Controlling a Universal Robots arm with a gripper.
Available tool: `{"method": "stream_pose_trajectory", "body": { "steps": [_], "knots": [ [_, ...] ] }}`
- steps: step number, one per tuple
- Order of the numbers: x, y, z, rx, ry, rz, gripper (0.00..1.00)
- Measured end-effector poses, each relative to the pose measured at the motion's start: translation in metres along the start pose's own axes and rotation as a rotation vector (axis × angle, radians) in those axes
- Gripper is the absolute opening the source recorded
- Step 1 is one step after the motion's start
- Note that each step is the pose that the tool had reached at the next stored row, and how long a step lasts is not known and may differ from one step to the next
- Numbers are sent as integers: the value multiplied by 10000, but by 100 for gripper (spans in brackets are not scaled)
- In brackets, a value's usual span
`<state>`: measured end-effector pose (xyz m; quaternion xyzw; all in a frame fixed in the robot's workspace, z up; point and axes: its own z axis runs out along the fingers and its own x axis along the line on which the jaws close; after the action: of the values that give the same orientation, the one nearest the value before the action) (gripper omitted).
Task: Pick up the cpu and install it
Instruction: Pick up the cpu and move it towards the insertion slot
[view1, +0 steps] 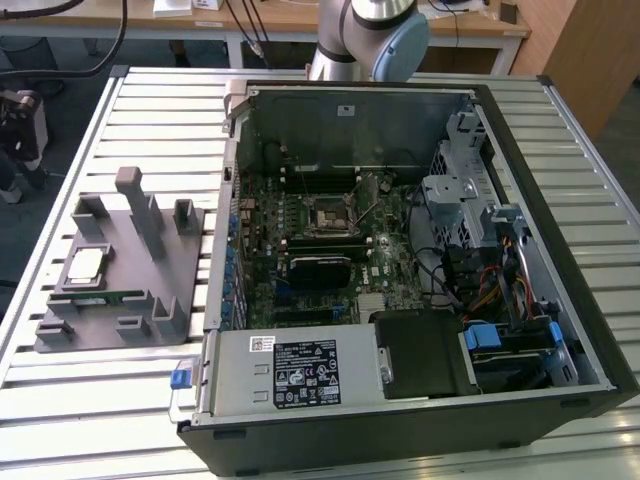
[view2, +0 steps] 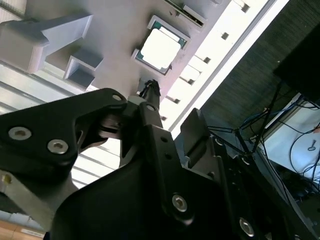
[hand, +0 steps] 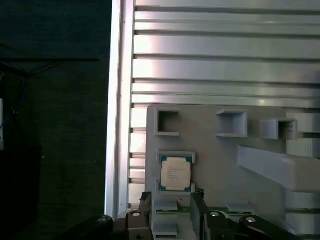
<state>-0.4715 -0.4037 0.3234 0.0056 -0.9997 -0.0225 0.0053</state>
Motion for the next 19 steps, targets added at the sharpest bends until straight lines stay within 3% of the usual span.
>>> {"method": "stream_pose_trajectory", "body": {
  "steps": [4, 19],
  "knots": [
    [-2, -4, 73, 3, 4, -87, 59],
    [-4, -15, 320, 0, 9, -183, 59]
  ]
}}
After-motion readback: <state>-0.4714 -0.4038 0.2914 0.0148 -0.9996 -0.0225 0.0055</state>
